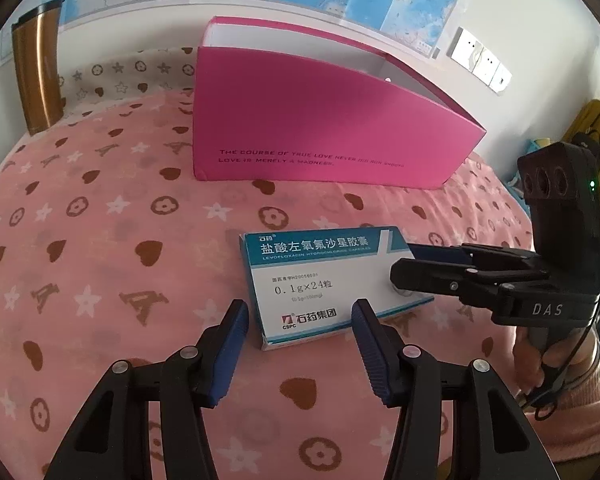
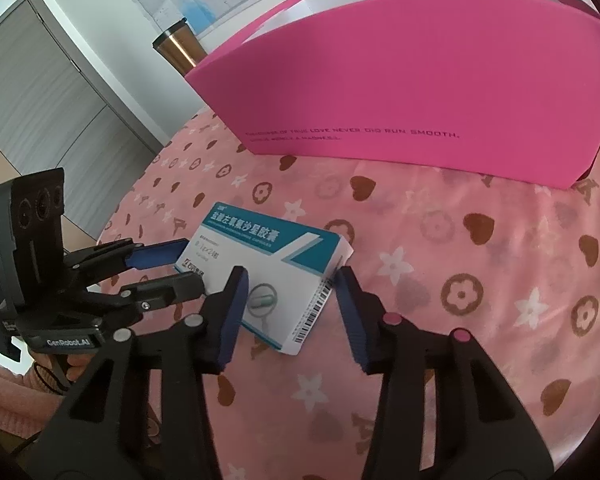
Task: Organize rigid objects
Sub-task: 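Close the right gripper on the medicine box and lift it, then carry the medicine box toward the magenta box with the right gripper, then hold the medicine box upright above the box rim with the right gripper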
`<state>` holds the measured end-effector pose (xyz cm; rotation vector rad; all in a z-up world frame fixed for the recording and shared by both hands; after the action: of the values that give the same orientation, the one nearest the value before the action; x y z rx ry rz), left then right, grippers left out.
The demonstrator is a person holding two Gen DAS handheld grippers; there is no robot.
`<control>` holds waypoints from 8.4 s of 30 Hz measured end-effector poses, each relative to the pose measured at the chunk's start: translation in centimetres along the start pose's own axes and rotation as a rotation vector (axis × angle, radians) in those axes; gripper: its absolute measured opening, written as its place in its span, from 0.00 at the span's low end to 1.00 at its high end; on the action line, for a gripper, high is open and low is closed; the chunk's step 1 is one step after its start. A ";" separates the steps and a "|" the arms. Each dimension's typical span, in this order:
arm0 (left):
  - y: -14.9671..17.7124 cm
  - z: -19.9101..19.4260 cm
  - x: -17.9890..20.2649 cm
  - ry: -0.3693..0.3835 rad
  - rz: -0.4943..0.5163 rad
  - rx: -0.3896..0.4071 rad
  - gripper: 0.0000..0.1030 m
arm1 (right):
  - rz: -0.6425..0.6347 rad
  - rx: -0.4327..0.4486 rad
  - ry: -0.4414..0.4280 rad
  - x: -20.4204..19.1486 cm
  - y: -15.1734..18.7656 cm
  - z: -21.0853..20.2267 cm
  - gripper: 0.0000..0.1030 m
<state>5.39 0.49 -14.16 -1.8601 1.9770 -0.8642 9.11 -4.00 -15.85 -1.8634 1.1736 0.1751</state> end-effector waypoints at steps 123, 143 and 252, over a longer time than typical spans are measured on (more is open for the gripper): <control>-8.9 -6.3 1.8 -0.011 0.104 0.268 0.50 | -0.206 0.183 0.104 -3.9 -8.3 -6.6 0.45; -9.5 -6.5 2.1 -0.012 0.107 0.283 0.50 | -0.210 0.202 0.113 -3.9 -9.2 -7.2 0.45; -12.8 -5.8 0.2 -0.043 0.099 0.314 0.50 | -0.237 0.252 0.104 -4.7 -11.9 -7.2 0.45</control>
<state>12.19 1.74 -1.97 -1.5782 1.7720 -1.0276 13.49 -4.59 -1.83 -1.7849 0.9833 -0.1958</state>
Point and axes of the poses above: each gripper's, at about its wrist camera, not at the fingertips, and z roughly the way its jaws point, x to its right, y to its underside, the point moved 10 cm from there along z, roughly the way its jaws point, and after that the axes turned 6 degrees about -y, right-handed, at the moved point
